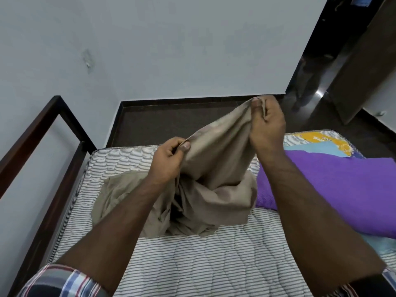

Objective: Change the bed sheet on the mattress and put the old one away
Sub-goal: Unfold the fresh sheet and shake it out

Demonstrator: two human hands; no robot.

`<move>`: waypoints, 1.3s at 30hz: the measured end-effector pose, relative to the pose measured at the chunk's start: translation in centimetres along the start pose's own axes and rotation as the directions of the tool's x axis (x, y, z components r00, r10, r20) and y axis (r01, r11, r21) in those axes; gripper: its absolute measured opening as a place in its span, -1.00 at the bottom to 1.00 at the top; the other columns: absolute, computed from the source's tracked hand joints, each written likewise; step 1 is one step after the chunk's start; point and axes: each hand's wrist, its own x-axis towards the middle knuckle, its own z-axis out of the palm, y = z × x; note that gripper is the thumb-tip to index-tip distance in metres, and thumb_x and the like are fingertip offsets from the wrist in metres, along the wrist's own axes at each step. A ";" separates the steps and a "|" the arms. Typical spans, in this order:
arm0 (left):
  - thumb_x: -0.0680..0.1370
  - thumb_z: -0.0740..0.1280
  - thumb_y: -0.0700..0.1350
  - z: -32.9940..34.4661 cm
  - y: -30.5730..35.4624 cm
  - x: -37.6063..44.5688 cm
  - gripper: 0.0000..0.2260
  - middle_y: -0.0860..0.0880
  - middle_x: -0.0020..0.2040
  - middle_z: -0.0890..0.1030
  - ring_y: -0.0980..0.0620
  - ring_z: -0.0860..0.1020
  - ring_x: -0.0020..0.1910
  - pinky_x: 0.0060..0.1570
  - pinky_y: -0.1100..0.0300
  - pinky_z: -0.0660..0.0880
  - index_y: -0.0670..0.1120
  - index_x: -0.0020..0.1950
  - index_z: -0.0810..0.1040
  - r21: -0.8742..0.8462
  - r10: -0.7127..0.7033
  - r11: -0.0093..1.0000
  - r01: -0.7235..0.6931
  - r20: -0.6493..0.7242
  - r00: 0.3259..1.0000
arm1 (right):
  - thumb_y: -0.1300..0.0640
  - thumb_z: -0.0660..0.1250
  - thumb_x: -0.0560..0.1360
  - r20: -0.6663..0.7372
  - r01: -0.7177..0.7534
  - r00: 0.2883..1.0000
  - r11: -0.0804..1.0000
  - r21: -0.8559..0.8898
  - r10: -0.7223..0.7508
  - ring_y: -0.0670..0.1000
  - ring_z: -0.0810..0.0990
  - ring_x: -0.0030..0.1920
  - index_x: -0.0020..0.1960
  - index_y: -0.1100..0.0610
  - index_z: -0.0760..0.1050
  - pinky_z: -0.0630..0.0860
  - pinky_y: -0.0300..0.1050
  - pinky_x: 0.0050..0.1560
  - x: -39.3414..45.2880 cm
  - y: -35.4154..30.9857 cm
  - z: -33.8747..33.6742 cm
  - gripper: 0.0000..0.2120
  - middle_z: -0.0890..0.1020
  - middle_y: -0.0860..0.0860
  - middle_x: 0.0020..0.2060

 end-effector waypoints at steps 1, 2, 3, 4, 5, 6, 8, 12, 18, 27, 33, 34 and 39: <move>0.63 0.33 -0.16 0.3 0.5 -0.1 -0.86 0.07 -0.18 0.62 0.21 0.55 -0.14 -0.08 0.23 0.45 -0.14 -0.08 0.64 -0.021 0.020 1.000 -0.020 0.014 1.000 | -0.04 0.22 0.63 0.091 -0.019 0.996 1.000 -0.005 0.020 -0.22 0.55 -0.16 -0.05 0.00 0.52 0.51 -0.18 0.00 -0.3 -0.1 0.7 -0.82 0.57 -0.16 -0.24; 0.63 0.33 -0.19 0.7 1.1 -0.2 -0.87 0.06 -0.17 0.62 0.21 0.55 -0.13 -0.07 0.26 0.45 -0.18 -0.06 0.64 -0.044 0.039 0.998 -0.038 0.028 0.999 | -0.04 0.21 0.63 0.217 -0.062 0.974 0.997 -0.033 0.068 -0.17 0.57 -0.14 -0.04 0.02 0.55 0.52 -0.11 0.02 -1.1 0.1 1.5 -0.79 0.60 -0.15 -0.23; 0.63 0.33 -0.22 1.0 1.5 -0.2 -0.87 0.05 -0.16 0.63 0.21 0.56 -0.12 -0.06 0.29 0.46 -0.19 -0.05 0.65 -0.071 0.044 0.997 -0.040 0.047 0.998 | -0.03 0.21 0.65 0.324 -0.098 0.939 0.993 -0.073 0.116 -0.16 0.58 -0.16 -0.03 0.04 0.58 0.52 -0.11 0.00 -2.0 0.3 2.2 -0.77 0.61 -0.15 -0.24; 0.63 0.33 -0.24 1.3 1.9 -0.2 -0.88 0.05 -0.15 0.64 0.20 0.57 -0.11 -0.04 0.29 0.47 -0.19 -0.06 0.65 -0.102 0.048 0.994 -0.041 0.068 0.997 | -0.03 0.20 0.66 0.392 -0.107 0.910 0.991 -0.083 0.131 -0.18 0.57 -0.17 0.00 0.03 0.59 0.51 -0.13 -0.03 -3.0 0.3 2.9 -0.76 0.61 -0.17 -0.25; 0.62 0.33 -0.25 1.6 2.2 -0.2 -0.87 0.04 -0.15 0.64 0.19 0.58 -0.11 -0.03 0.28 0.48 -0.17 -0.07 0.65 -0.131 0.046 0.991 -0.035 0.081 0.996 | -0.04 0.17 0.66 0.438 -0.109 0.891 0.992 -0.058 0.123 -0.20 0.58 -0.16 0.02 0.00 0.60 0.51 -0.16 -0.04 -3.9 -0.1 3.5 -0.75 0.61 -0.20 -0.24; 0.62 0.33 -0.25 1.9 2.6 -0.3 -0.86 0.05 -0.14 0.65 0.19 0.59 -0.10 -0.01 0.28 0.48 -0.14 -0.09 0.65 -0.157 0.043 0.987 -0.028 0.092 0.995 | -0.06 0.14 0.66 0.482 -0.137 0.868 0.991 0.000 0.120 -0.21 0.59 -0.13 0.05 -0.02 0.60 0.51 -0.19 -0.02 -4.8 -0.6 4.0 -0.74 0.62 -0.21 -0.22; 0.61 0.34 -0.23 2.3 3.2 -0.2 -0.85 0.08 -0.13 0.66 0.18 0.60 -0.09 0.00 0.28 0.47 -0.07 -0.10 0.65 -0.211 0.015 0.977 0.005 0.091 0.996 | -0.06 0.10 0.66 0.585 -0.240 0.802 0.962 0.132 0.120 -0.19 0.61 -0.10 0.07 0.00 0.59 0.50 -0.20 -0.01 -6.2 -1.7 4.7 -0.70 0.64 -0.15 -0.18; 0.57 0.42 -0.22 1.5 3.1 0.3 -0.91 0.06 -0.22 0.68 0.15 0.62 -0.20 -0.14 0.28 0.52 -0.08 -0.13 0.62 -0.227 -0.092 0.970 0.086 -0.017 0.996 | -0.07 0.25 0.63 0.723 -0.090 0.688 0.996 -0.004 0.065 -0.18 0.62 -0.18 -0.11 -0.12 0.60 0.56 -0.04 -0.09 -6.4 -1.4 4.2 -0.79 0.67 -0.18 -0.25; 0.53 0.36 -0.04 0.0 -2.4 -2.9 -0.94 0.07 -0.28 0.60 0.17 0.53 -0.30 -0.22 0.06 0.50 0.04 -0.14 0.53 0.280 -0.106 0.957 0.071 0.114 0.988 | -0.14 0.30 0.55 0.481 -0.148 0.870 0.988 0.054 0.104 -0.18 0.45 -0.28 -0.28 -0.04 0.46 0.44 -0.02 -0.14 -4.2 -1.2 3.6 -0.71 0.50 -0.23 -0.39; 0.50 0.39 0.11 1.9 0.2 -3.1 -0.77 0.11 -0.07 0.58 0.14 0.57 -0.16 -0.12 0.06 0.56 0.07 0.10 0.50 0.198 -0.035 0.979 0.049 -0.075 0.997 | 0.08 0.31 0.62 0.506 -0.022 0.860 0.995 -0.095 0.068 -0.27 0.50 -0.26 -0.22 -0.07 0.45 0.39 -0.33 -0.18 -4.1 -2.8 4.2 -0.76 0.57 -0.16 -0.32; 0.61 0.31 -0.08 0.6 -0.8 -3.0 -0.93 0.12 -0.23 0.60 0.18 0.55 -0.21 -0.17 0.17 0.45 0.05 -0.06 0.55 0.230 -0.080 0.970 0.074 0.015 0.997 | 0.13 0.31 0.60 0.428 -0.095 0.895 0.991 -0.097 0.128 -0.12 0.59 -0.11 -0.04 -0.06 0.57 0.45 -0.24 -0.06 -3.5 -2.7 3.2 -0.88 0.67 -0.09 -0.15; 0.62 0.29 -0.06 0.6 -1.1 -3.0 -0.91 0.11 -0.24 0.60 0.17 0.55 -0.21 -0.15 0.14 0.45 0.06 -0.08 0.54 0.204 -0.090 0.976 0.077 0.054 0.994 | 0.11 0.30 0.61 0.424 -0.104 0.893 0.986 -0.133 0.152 -0.09 0.58 -0.12 -0.07 -0.04 0.55 0.43 -0.17 -0.08 -3.4 -2.4 3.1 -0.89 0.65 -0.09 -0.18; 0.56 0.30 0.05 -1.0 -1.1 -1.6 -0.86 0.13 -0.24 0.60 0.15 0.53 -0.20 -0.06 0.06 0.48 0.06 -0.15 0.58 -0.054 -0.161 0.986 0.156 -0.091 0.983 | 0.06 0.28 0.63 0.447 -0.040 0.880 0.964 -0.263 0.158 -0.05 0.53 -0.18 -0.15 0.08 0.49 0.41 -0.09 -0.12 -3.4 -1.0 2.0 -0.80 0.57 -0.07 -0.27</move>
